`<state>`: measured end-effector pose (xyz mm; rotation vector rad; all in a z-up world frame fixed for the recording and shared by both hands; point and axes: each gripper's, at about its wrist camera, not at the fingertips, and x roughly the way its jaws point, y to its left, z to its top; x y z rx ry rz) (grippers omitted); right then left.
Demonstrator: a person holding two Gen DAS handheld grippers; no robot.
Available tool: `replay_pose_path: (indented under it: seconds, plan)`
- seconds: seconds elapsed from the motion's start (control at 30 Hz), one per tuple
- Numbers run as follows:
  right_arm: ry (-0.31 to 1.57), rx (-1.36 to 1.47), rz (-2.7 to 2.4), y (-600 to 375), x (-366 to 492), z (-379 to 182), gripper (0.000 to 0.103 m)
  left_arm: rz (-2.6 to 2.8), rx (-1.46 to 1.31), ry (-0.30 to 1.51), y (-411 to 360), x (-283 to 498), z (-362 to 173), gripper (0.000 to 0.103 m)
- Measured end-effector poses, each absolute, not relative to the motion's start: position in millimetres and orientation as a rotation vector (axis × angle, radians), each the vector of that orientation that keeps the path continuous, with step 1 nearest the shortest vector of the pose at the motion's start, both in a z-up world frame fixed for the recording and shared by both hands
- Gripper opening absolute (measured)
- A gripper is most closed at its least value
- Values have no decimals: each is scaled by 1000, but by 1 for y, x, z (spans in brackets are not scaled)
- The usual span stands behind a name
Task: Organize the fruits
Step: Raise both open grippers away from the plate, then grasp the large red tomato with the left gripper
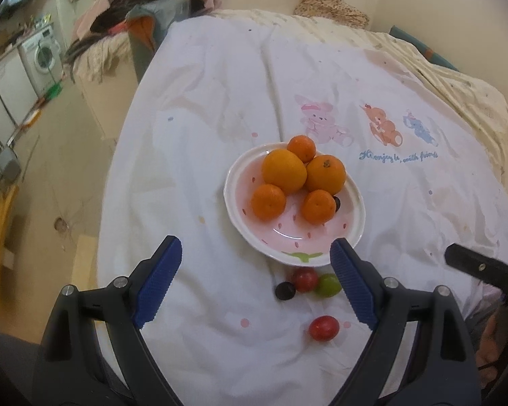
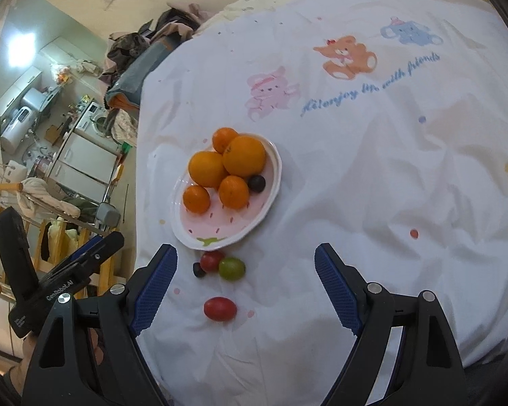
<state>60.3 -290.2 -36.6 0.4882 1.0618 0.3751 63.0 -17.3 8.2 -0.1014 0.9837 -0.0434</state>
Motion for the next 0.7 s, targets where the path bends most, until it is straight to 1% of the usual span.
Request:
replay_pose_path:
  seconds: [0.27, 0.47, 0.6, 0.7]
  plan:
    - [1086, 482, 340, -290, 62, -44, 86, -4, -146, 1038, -7, 67, -6, 87]
    - [1101, 521, 331, -293, 67, -50, 86, -11, -181, 1138, -7, 69, -29, 87]
    - [1117, 528, 319, -295, 70, -53, 86, -90, -189, 1239, -27, 62, -51, 87]
    - [1123, 544, 303, -299, 71, -56, 86, -145, -96, 1291, -52, 55, -65, 87]
